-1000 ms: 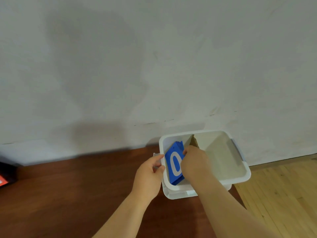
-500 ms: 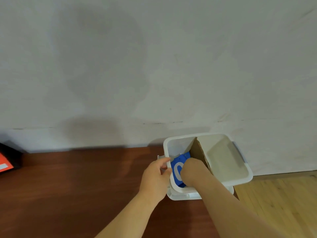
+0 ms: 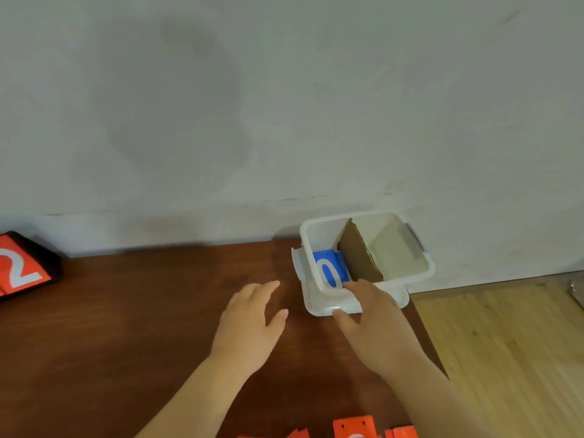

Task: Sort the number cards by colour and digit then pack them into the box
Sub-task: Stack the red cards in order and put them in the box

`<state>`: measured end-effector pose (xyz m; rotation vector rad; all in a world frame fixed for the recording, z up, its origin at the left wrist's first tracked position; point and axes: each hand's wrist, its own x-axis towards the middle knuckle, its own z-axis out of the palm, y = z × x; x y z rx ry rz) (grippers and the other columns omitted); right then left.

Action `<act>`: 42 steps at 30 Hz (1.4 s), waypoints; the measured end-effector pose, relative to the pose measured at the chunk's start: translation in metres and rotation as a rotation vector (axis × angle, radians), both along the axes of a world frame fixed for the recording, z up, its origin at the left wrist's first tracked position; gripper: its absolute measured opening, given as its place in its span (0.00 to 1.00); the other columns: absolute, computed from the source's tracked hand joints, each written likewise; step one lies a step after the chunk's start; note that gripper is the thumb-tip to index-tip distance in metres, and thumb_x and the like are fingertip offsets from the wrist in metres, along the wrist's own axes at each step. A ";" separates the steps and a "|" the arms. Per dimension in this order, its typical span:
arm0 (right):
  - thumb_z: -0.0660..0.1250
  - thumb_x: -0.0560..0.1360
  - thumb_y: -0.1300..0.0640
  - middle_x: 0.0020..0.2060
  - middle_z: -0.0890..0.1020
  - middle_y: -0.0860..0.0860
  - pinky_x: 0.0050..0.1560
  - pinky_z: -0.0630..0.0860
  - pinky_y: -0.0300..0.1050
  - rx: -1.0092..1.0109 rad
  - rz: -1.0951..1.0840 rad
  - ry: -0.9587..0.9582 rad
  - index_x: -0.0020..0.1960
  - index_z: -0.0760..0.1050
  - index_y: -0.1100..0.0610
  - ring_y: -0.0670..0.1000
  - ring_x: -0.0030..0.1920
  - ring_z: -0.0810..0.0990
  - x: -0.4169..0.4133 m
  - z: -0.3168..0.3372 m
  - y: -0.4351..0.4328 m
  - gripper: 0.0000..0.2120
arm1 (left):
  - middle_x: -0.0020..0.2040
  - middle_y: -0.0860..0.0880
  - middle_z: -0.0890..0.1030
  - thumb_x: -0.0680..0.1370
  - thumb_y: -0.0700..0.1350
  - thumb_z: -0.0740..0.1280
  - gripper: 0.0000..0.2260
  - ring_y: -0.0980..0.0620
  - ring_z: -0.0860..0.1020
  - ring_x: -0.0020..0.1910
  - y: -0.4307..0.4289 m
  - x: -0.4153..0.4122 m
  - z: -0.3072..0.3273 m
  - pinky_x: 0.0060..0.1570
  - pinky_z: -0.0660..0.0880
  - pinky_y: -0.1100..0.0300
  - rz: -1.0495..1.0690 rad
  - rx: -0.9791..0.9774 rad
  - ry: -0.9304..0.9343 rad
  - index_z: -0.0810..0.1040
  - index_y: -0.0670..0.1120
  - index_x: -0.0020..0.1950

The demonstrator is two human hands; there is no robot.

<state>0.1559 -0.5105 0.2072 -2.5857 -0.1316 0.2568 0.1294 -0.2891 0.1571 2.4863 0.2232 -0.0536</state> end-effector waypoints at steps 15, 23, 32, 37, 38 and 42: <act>0.65 0.75 0.38 0.80 0.56 0.48 0.77 0.59 0.53 -0.123 0.297 0.292 0.79 0.55 0.41 0.53 0.79 0.55 -0.172 -0.057 0.116 0.36 | 0.70 0.53 0.69 0.78 0.64 0.64 0.32 0.51 0.68 0.70 0.161 -0.277 -0.025 0.67 0.69 0.55 0.293 0.352 0.249 0.62 0.56 0.79; 0.66 0.75 0.38 0.80 0.57 0.49 0.75 0.61 0.53 -0.160 0.594 0.291 0.78 0.59 0.43 0.54 0.78 0.57 -0.216 -0.054 0.202 0.35 | 0.69 0.45 0.73 0.76 0.63 0.68 0.31 0.42 0.71 0.68 0.199 -0.398 -0.036 0.64 0.72 0.45 0.639 0.302 0.316 0.67 0.52 0.75; 0.67 0.74 0.37 0.77 0.62 0.48 0.72 0.68 0.51 -0.206 0.755 0.304 0.77 0.62 0.45 0.53 0.74 0.65 -0.270 -0.072 0.332 0.35 | 0.78 0.46 0.63 0.76 0.65 0.66 0.35 0.42 0.61 0.77 0.301 -0.464 -0.050 0.72 0.66 0.45 0.899 0.158 0.346 0.59 0.55 0.79; 0.66 0.74 0.38 0.78 0.59 0.53 0.75 0.61 0.51 -0.265 0.859 0.280 0.77 0.62 0.46 0.56 0.76 0.61 -0.319 -0.095 0.436 0.34 | 0.76 0.45 0.63 0.74 0.65 0.68 0.37 0.41 0.64 0.74 0.392 -0.489 -0.082 0.69 0.69 0.47 0.861 0.124 0.403 0.59 0.57 0.79; 0.66 0.74 0.38 0.78 0.59 0.53 0.75 0.61 0.51 -0.279 0.871 0.276 0.77 0.62 0.46 0.57 0.76 0.61 -0.328 -0.101 0.456 0.34 | 0.74 0.45 0.64 0.74 0.65 0.69 0.37 0.42 0.66 0.72 0.408 -0.491 -0.089 0.68 0.70 0.47 0.835 0.128 0.406 0.59 0.57 0.79; 0.64 0.74 0.38 0.78 0.56 0.55 0.74 0.61 0.55 -0.369 0.929 0.213 0.78 0.59 0.45 0.60 0.75 0.59 -0.353 -0.121 0.520 0.35 | 0.75 0.45 0.63 0.72 0.70 0.64 0.36 0.41 0.65 0.72 0.451 -0.491 -0.115 0.68 0.67 0.46 0.638 0.228 0.487 0.59 0.62 0.78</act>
